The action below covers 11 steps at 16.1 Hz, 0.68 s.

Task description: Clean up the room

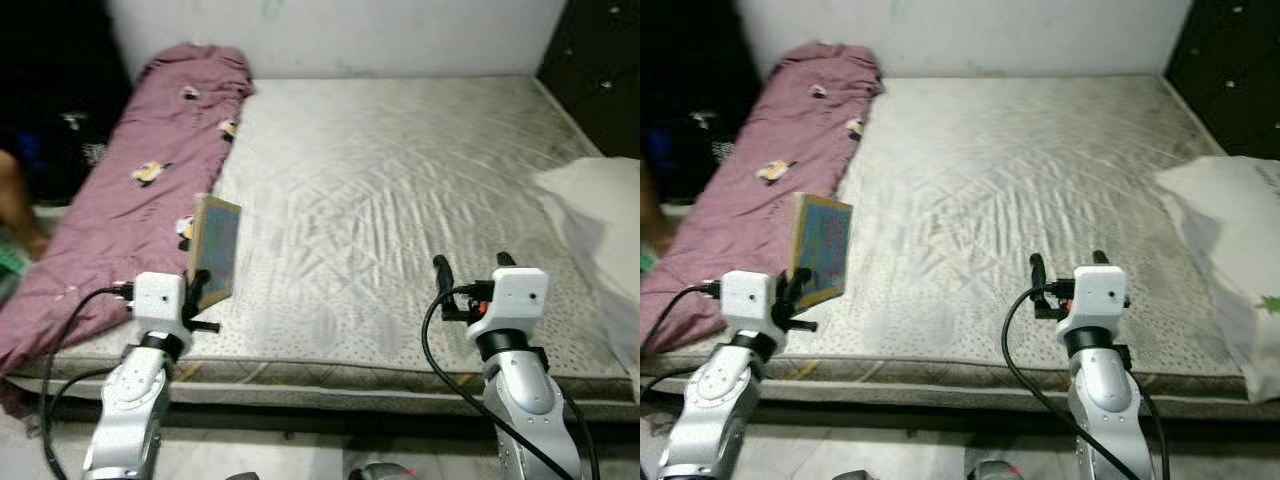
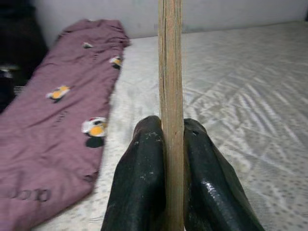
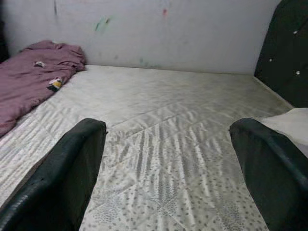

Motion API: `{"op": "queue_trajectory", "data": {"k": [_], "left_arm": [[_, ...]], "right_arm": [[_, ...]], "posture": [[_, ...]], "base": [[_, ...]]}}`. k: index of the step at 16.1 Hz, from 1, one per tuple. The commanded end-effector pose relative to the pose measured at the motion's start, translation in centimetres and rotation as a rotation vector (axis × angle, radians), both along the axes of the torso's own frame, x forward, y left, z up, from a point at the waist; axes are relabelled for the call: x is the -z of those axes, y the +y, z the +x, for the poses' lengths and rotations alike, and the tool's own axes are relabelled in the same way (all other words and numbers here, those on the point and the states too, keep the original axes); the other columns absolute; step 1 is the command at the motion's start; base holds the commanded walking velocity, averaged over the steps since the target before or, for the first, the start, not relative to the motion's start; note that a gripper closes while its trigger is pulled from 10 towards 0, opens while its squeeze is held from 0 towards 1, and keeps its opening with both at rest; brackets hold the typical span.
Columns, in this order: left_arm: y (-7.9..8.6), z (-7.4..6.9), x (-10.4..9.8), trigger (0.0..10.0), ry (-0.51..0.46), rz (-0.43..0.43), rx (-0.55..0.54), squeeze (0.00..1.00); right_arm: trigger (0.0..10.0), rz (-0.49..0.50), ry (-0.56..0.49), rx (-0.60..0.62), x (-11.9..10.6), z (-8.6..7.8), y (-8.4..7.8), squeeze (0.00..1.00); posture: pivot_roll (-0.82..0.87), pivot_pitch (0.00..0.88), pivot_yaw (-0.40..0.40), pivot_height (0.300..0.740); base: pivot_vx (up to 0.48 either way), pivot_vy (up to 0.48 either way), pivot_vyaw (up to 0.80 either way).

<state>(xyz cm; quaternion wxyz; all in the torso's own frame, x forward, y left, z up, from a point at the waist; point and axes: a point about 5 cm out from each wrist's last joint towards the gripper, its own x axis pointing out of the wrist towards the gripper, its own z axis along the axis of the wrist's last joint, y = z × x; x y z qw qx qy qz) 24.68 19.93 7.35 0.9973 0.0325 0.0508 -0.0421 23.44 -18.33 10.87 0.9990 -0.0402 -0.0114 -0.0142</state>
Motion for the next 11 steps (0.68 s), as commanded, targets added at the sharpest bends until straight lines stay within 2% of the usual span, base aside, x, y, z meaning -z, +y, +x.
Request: {"op": "queue_trajectory", "data": {"k": [1,11], "left_arm": [[-0.05,0.57,-1.39,10.0,-0.060,-0.001,0.001,0.00],[-0.34,0.06,-1.12,10.0,-0.048,-0.010,0.000,0.00]], "right_arm": [[10.0,-0.011,-0.002,0.008,-0.23,-0.07,-0.40,0.00],[10.0,-0.055,0.012,-0.028,-0.27,-0.25,-0.55,0.00]], "posture": [[-0.10,0.000,0.069,0.740],[-0.11,0.000,0.051,0.740]], "base": [[0.000,-0.382,0.00],[0.000,-0.448,0.00]]}}
